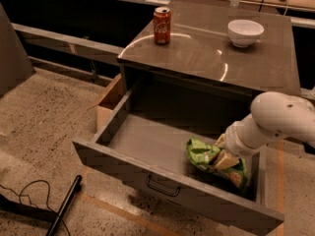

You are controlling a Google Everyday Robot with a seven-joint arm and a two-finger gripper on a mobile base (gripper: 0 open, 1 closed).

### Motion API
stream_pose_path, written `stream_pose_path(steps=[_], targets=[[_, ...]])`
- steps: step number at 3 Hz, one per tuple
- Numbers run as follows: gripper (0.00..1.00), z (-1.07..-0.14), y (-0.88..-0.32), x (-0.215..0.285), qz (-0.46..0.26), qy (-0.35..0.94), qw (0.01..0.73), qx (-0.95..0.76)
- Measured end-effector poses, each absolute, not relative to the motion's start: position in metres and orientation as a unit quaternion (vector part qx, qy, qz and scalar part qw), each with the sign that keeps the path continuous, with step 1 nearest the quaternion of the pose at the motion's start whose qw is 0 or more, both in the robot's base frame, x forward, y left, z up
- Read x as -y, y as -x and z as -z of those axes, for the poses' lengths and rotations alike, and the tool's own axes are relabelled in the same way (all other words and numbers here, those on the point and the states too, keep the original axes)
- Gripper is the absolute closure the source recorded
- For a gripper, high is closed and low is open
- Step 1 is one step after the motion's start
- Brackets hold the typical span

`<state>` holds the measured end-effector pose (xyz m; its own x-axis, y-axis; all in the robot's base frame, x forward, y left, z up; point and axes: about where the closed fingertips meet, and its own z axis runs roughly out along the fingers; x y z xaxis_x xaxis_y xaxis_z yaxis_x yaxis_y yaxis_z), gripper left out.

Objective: Pick green rice chip bag from top drawer and place on counter

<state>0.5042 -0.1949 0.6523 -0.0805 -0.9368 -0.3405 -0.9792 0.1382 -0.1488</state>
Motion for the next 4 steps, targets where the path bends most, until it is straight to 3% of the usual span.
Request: stream_pose_path(steps=[1,4], targets=[[1.0,-0.701,-0.493,0.2,-0.047,0.617,0.223,-0.753],[1.0,-0.879,-0.511,0.214,0.07,0.543,0.359,-0.756]])
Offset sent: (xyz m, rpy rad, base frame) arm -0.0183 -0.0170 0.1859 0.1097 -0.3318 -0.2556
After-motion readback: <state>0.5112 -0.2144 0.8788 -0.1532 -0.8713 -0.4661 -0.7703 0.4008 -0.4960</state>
